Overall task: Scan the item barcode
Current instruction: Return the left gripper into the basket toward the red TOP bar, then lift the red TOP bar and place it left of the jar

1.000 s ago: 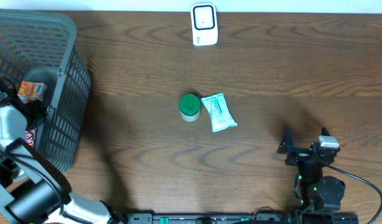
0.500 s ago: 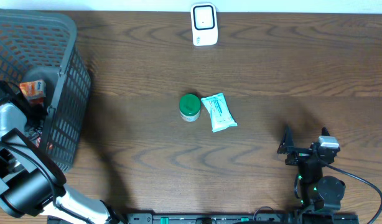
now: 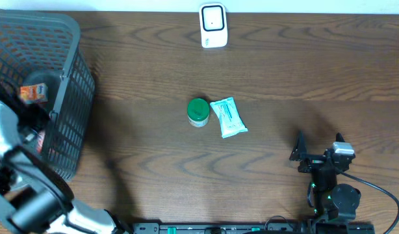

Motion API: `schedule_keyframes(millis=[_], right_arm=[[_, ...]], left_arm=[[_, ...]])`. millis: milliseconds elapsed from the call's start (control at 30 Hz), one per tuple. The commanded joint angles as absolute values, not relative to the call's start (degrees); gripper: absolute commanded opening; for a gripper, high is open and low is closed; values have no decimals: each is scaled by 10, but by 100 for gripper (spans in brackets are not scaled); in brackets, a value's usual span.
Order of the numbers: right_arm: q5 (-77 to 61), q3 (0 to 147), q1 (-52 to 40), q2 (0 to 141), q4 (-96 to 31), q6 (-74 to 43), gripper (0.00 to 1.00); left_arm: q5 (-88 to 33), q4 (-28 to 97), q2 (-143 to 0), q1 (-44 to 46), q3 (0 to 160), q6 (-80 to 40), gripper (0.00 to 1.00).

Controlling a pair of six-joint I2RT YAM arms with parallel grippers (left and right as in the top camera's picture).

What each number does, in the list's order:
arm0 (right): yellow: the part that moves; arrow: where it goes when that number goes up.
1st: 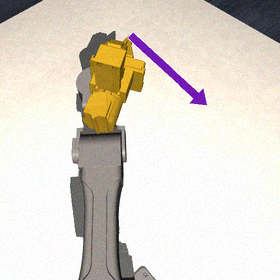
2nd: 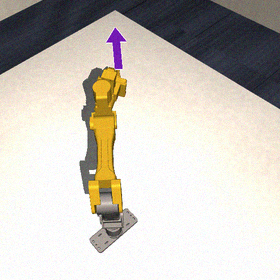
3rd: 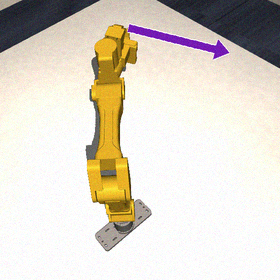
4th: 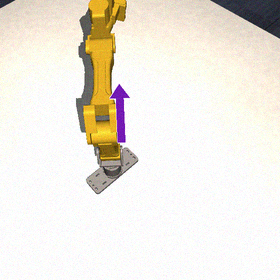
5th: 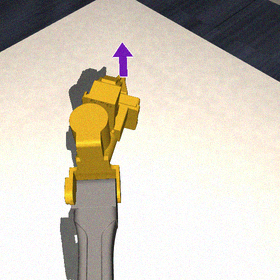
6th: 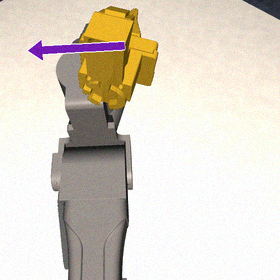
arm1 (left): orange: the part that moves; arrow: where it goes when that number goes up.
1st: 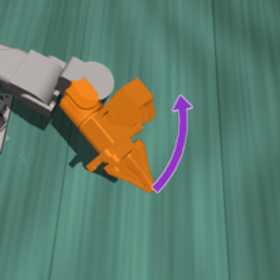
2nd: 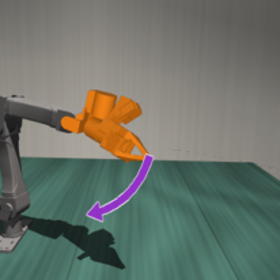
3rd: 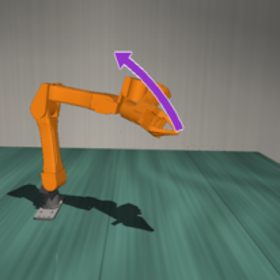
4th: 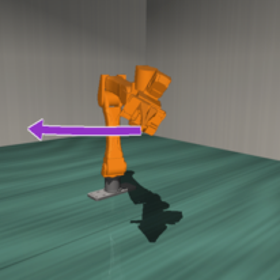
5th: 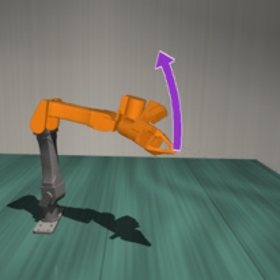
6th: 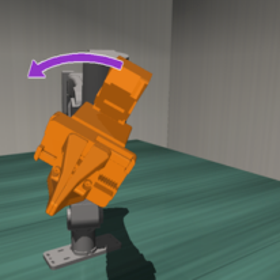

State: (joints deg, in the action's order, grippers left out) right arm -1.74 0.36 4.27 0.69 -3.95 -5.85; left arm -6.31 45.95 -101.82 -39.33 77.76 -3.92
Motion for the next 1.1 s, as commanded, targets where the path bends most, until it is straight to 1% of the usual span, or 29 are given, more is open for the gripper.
schedule_keyframes(millis=[0,167,267,367,433,533,633,733,833,967,1067], right_arm=[[-20,3,40,4,-41,-64,99],[-20,3,40,4,-41,-64,99],[-20,3,40,4,-41,-64,99],[-20,3,40,4,-41,-64,99],[-20,3,40,4,-41,-64,99],[-20,3,40,4,-41,-64,99],[-20,3,40,4,-41,-64,99],[-20,3,40,4,-41,-64,99],[-20,3,40,4,-41,-64,99],[-20,3,40,4,-41,-64,99],[-20,3,40,4,-41,-64,99]], left_arm=[[-71,463,-916,-393,852,-53,8],[-88,445,-799,-392,877,-107,7],[-183,425,-738,-380,877,-111,8],[-278,419,-689,-334,877,-117,7],[-298,425,-670,-265,877,-118,7],[-255,439,-667,-144,872,-119,8],[-132,456,-689,-22,858,-162,7],[-25,473,-732,61,842,-227,7],[-13,470,-789,108,821,-289,8],[-8,457,-882,138,797,-380,8],[-8,446,-954,158,794,-412,8]])
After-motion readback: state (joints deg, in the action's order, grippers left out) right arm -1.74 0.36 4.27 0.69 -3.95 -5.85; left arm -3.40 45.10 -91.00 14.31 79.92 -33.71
